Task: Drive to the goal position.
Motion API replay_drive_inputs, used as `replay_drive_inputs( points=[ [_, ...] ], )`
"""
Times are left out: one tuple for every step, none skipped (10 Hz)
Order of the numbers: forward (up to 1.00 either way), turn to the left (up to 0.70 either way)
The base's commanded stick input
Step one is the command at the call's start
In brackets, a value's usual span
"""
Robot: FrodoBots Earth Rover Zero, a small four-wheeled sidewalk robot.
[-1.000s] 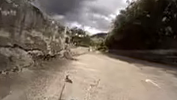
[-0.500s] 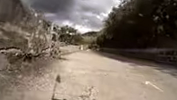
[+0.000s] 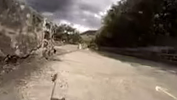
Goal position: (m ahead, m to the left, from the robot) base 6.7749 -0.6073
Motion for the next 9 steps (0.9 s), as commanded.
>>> replay_drive_inputs(
  points=[
    [0.85,0.00],
    [0.85,0.00],
    [0.85,0.00],
    [0.85,0.00],
    [0.85,0.00],
    [0.85,0.00],
    [0.85,0.00],
    [0.85,0.00],
    [0.85,0.00]
  ],
)
